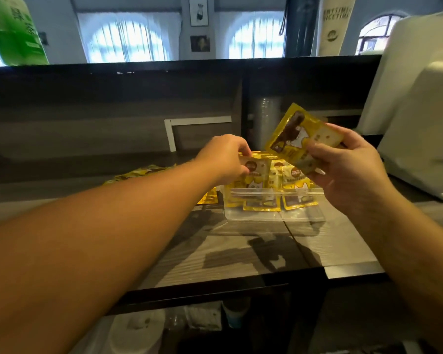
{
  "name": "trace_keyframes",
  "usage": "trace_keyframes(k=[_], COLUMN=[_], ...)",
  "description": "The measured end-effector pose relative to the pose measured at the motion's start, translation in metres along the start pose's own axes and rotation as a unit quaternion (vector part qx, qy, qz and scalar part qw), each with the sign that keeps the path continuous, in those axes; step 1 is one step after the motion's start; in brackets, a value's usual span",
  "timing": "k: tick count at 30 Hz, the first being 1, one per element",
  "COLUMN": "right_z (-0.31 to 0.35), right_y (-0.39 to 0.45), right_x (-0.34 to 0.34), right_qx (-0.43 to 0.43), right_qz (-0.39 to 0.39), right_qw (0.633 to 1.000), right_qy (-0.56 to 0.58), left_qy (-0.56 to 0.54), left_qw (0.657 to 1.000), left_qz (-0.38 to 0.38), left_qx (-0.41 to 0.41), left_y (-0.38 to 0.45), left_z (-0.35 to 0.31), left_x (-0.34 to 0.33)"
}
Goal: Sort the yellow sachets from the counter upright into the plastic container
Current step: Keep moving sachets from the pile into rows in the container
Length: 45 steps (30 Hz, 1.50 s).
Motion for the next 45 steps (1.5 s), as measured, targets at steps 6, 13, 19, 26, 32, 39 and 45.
trace_keyframes(k=[6,13,19,26,32,39,45], right_z=[0.003,0.003,-0.001,-0.017,-0.021,-0.031,-0.037], right_y=[0.011,0.04,0.056,0.067,0.07,0.075,0.083], right_x=[0.007,0.006,-0.013,-0.031,-0.032,-0.033,-0.029], right_qx=[0.049,0.151,0.173,0.177,0.214,0.221,0.2], right_qz=[0.03,0.068,0.17,0.272,0.288,0.247,0.252], right_qw=[0.992,0.889,0.753,0.663,0.587,0.571,0.591], right_qy=[-0.115,-0.427,-0.612,-0.674,-0.725,-0.752,-0.74], left_qy=[0.218,0.267,0.233,0.253,0.256,0.248,0.238], left_qw=[0.974,0.961,0.963,0.956,0.956,0.956,0.963], left_qz=[0.005,0.044,0.134,0.142,0.12,0.147,0.115], left_qx=[-0.061,-0.046,-0.034,-0.048,-0.071,-0.06,-0.057], left_y=[0.004,0.012,0.026,0.035,0.036,0.039,0.038], left_z=[-0.005,-0.005,-0.003,0.002,0.004,0.004,0.003], left_x=[-0.006,-0.011,-0.018,-0.024,-0.026,-0.027,-0.037])
Point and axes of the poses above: each hand's wrist, its own y-axis towards the middle knuckle, its own x-axis out of the back of the hand, z = x × y, the point moved 1 cm from there along y, towards the middle knuckle, and after that the axes turned 1 degree about x, right-handed, at the moved point
